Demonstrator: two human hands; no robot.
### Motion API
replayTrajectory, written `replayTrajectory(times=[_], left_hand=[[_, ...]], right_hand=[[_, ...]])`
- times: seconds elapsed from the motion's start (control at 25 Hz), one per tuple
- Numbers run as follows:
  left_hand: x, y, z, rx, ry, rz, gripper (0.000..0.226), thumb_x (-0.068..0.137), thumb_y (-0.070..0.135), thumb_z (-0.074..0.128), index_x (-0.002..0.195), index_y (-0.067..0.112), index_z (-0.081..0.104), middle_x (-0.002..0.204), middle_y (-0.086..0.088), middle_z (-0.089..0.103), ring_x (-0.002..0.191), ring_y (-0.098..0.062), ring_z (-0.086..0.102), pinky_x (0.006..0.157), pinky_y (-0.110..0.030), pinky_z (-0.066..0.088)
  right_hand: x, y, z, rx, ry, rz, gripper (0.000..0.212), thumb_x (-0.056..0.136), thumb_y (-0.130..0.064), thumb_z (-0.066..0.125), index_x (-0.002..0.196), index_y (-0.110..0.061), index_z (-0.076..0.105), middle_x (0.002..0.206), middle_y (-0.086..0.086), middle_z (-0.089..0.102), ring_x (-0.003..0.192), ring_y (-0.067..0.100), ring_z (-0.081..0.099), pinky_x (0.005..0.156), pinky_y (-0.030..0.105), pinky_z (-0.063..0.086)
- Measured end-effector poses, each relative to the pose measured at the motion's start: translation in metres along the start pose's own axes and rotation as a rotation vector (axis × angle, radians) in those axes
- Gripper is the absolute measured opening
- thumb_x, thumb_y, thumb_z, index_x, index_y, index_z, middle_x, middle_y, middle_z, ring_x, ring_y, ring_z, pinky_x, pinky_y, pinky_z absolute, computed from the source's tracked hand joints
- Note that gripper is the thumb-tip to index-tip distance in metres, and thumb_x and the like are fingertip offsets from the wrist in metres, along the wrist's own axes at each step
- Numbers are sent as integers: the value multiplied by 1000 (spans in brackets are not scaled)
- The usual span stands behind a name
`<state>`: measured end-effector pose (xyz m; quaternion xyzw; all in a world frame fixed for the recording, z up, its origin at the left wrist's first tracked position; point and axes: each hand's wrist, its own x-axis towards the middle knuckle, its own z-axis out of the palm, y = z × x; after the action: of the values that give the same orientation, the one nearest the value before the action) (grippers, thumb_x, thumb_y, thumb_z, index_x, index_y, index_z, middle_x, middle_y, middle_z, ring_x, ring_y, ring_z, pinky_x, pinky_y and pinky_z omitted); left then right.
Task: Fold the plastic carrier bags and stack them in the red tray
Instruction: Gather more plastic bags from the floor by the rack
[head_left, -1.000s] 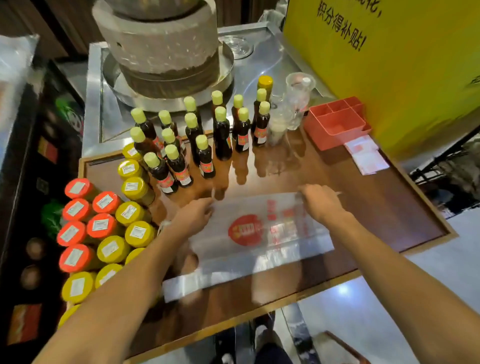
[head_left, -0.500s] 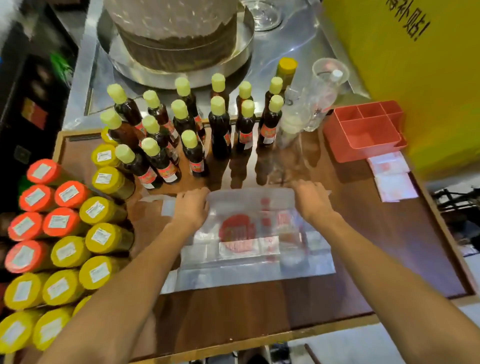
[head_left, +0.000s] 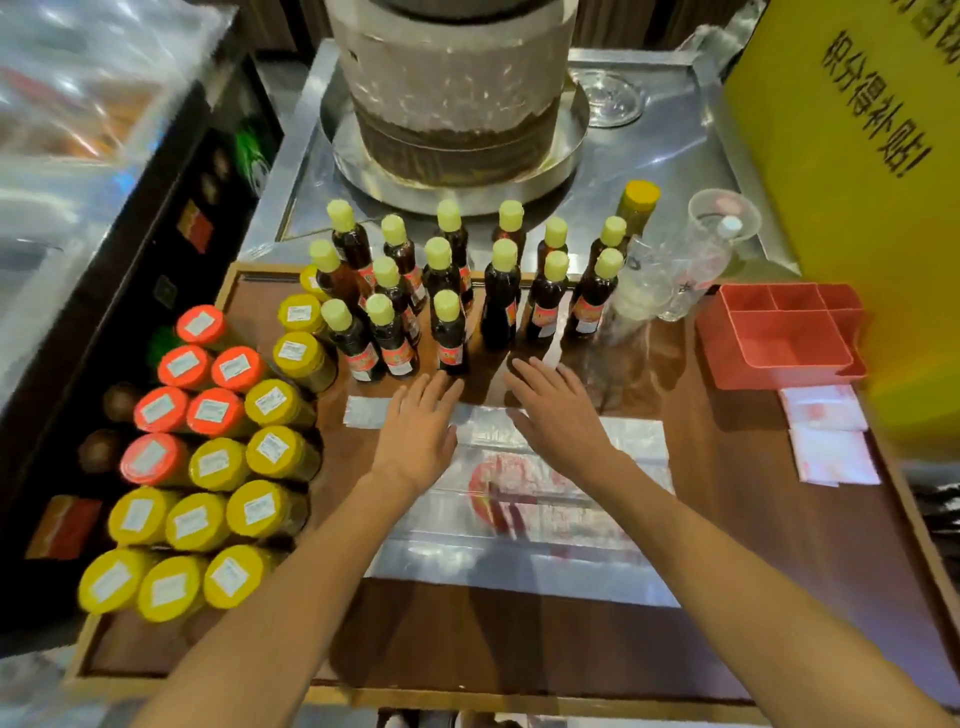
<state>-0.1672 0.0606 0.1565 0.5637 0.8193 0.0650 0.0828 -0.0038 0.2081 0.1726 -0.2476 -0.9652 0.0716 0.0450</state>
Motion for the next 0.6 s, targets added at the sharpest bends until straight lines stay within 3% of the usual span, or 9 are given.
replayTrajectory(times=[0.16, 0.36, 0.52, 0.6], left_hand=[[-37, -28, -41, 10, 152, -66, 58, 86, 20, 69, 142, 16, 52, 144, -11, 52, 134, -34, 47, 110, -52, 36], [-116, -103, -84, 103, 204, -256, 66, 92, 30, 60, 153, 20, 37, 157, -9, 38, 144, -33, 35, 116, -52, 30], [-219, -184, -124, 165, 349, -394, 65, 83, 31, 71, 143, 17, 52, 146, -11, 52, 133, -35, 49, 108, -52, 41], [-278, -222, -138, 201, 396, -475, 62, 83, 31, 72, 141, 16, 54, 145, -11, 53, 132, -33, 51, 108, -51, 42]], right_hand=[[32, -71, -19, 13, 75, -159, 50, 101, -35, 56, 148, -19, 47, 154, 5, 45, 145, 27, 38, 118, 49, 29], [65, -191, -32, 27, 125, -360, 54, 87, -33, 74, 137, -19, 60, 142, 7, 58, 132, 29, 54, 109, 51, 42], [79, -322, -42, 61, 166, -579, 50, 96, -39, 49, 142, -17, 54, 145, 10, 55, 132, 33, 52, 107, 51, 41], [77, -393, -41, 93, 187, -655, 49, 95, -36, 59, 139, -14, 58, 143, 11, 56, 131, 33, 53, 105, 52, 44]])
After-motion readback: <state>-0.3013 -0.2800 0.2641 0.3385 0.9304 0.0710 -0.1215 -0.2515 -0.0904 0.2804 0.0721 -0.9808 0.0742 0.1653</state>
